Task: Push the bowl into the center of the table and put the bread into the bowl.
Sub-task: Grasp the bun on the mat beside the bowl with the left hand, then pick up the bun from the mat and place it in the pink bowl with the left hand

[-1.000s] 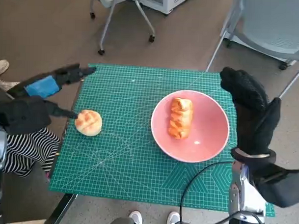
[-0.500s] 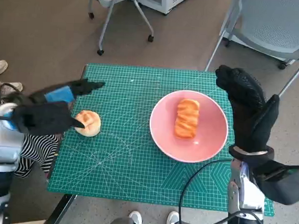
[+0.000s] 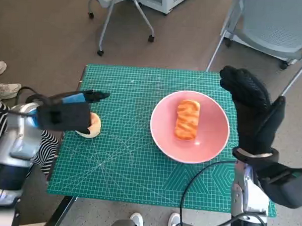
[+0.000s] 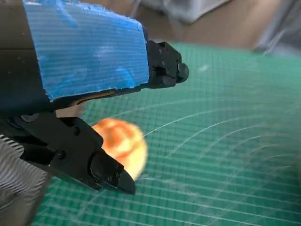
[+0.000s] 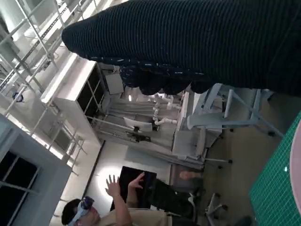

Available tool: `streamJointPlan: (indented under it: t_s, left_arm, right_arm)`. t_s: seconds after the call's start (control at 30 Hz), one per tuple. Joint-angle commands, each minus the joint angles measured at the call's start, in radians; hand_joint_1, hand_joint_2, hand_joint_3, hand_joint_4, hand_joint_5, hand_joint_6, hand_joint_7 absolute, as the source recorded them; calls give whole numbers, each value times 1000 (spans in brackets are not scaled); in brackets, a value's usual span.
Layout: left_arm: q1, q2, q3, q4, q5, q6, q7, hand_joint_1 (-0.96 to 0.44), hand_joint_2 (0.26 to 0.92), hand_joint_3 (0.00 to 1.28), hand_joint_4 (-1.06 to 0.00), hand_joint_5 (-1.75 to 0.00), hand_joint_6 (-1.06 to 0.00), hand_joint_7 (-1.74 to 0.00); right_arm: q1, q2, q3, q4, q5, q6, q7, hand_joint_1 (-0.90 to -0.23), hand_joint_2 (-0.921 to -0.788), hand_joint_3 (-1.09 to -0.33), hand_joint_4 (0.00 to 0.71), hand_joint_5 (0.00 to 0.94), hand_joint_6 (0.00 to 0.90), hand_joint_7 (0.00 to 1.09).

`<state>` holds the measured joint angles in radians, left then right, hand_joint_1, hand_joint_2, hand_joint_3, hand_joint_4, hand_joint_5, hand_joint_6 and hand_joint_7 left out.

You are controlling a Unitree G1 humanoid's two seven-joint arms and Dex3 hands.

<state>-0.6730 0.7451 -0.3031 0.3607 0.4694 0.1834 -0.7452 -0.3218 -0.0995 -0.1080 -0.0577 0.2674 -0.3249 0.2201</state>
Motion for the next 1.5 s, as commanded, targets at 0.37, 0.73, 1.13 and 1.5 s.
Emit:
streamJointPlan:
  t_s: [0.37, 0.73, 1.13, 1.5]
  left_arm:
    - [-99, -59, -107, 218, 113, 32, 2, -77, 764, 10, -9, -4, -174, -13]
    - [-94, -78, -112, 324, 136, -44, 140, -53, 783, 5, -500, -44, -544, -59]
    - [-18, -38, 3, 189, 30, -233, 249, 0, 873, 16, -869, -996, -758, -955]
    - [26, -31, 206, -228, -169, -231, 199, 2, 887, 20, -851, -971, -715, -1095]
  right_arm:
    - [32, -3, -9, -12, -45, 13, -28, -684, -921, -680, 232, 1, 156, 519]
    - [33, -5, -8, -19, -50, 16, -32, -677, -921, -680, 233, 1, 158, 515]
    - [29, -7, -7, -16, -38, 20, -23, -680, -921, -680, 233, 1, 161, 511]
    - [20, -15, -8, -15, -33, 26, -19, -683, -921, -676, 233, 1, 160, 507]
